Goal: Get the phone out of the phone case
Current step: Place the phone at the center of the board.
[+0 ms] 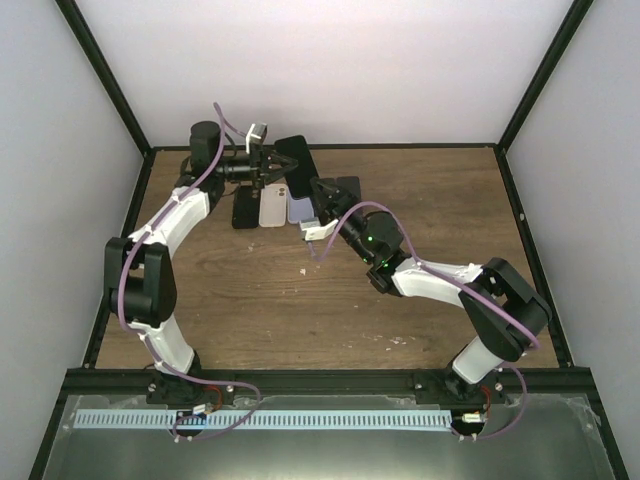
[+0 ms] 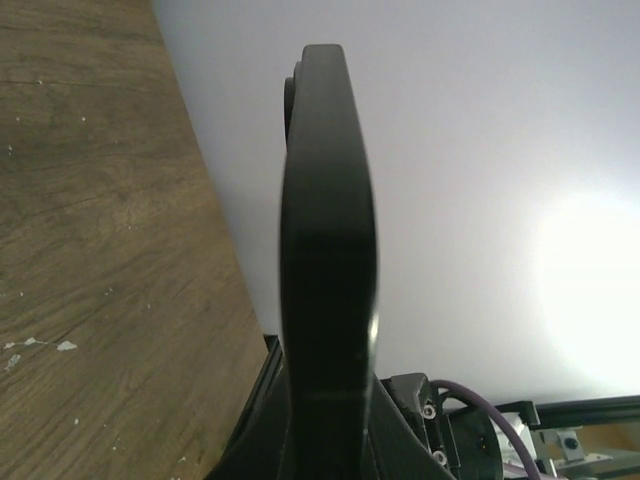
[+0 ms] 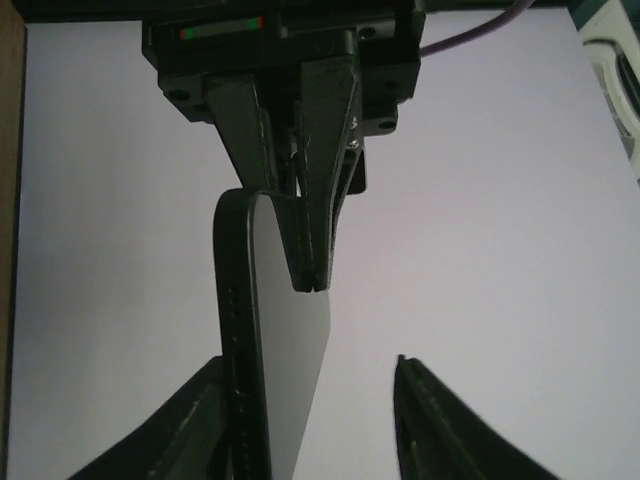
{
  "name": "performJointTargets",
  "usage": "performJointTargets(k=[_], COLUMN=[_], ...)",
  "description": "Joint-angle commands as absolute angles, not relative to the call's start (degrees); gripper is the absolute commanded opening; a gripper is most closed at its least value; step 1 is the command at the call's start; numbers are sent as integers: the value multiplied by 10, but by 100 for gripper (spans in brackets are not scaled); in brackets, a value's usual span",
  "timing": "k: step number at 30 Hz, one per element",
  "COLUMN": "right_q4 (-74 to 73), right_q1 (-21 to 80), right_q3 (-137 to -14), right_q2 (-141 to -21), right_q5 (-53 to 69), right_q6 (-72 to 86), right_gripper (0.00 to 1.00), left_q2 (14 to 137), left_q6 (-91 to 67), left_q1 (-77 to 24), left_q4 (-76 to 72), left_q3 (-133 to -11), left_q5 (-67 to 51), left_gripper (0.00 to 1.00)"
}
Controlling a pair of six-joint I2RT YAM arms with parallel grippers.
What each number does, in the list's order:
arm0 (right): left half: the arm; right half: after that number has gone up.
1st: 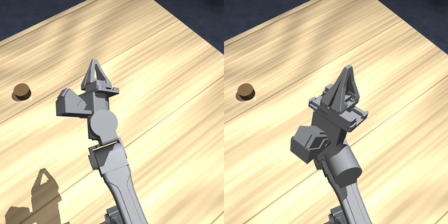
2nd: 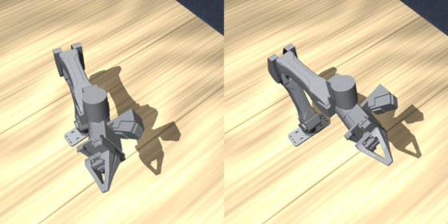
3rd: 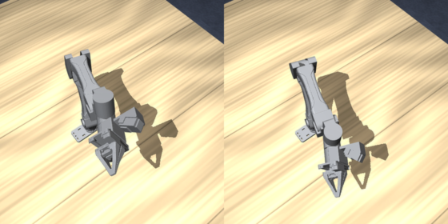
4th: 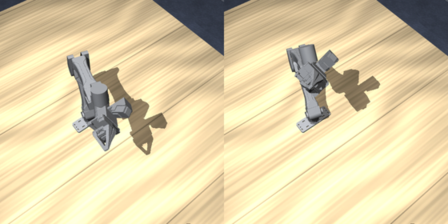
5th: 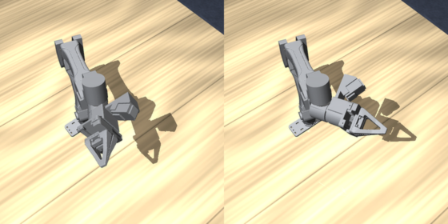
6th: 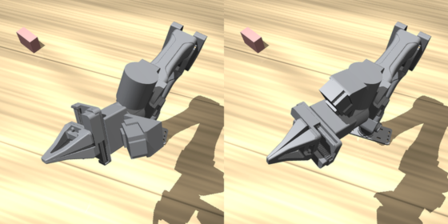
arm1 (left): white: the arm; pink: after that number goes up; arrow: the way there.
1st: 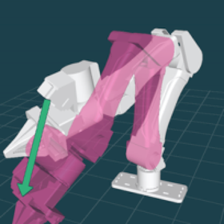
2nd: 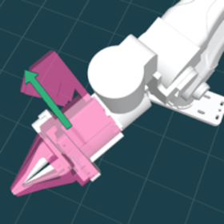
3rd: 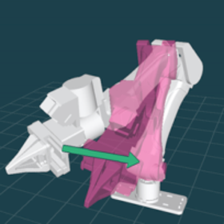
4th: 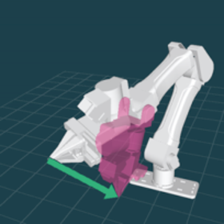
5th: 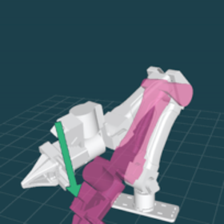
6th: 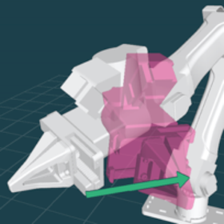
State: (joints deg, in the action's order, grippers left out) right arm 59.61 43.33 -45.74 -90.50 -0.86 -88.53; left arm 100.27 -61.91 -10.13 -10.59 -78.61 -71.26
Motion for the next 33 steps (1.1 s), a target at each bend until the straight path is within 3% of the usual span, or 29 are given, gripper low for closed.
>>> performJointTargets(k=[1, 5, 10, 13, 17, 25, 33], right_q4=[616, 538, 364, 223, 82, -75, -133], right_q1=[431, 418, 404, 393, 365, 267, 205], right_q3=[-447, -447, -482, -531, -597, -747, -881], right_q2=[-888, -873, -837, -812, -798, -845, -955], right_q5=[-9, -17, 2, 57, 168, 467, 641], right_q6=[-857, -799, -683, -564, -430, -164, 23], right_gripper=[48, 62, 72, 82, 86, 83, 68], left_q2=[1008, 1009, 1002, 993, 978, 962, 941], left_q6=[-580, -543, -478, -466, -440, -427, -395], left_q1=[-100, -93, -77, -72, -72, -83, -114], left_q4=[-110, -94, -69, -90, -118, -193, -197], left_q3=[-830, -851, -851, -845, -834, -806, -801], left_q5=[-712, -705, -679, -671, -668, -677, -673], left_gripper=[1, 0, 0, 0, 0, 0, 0])
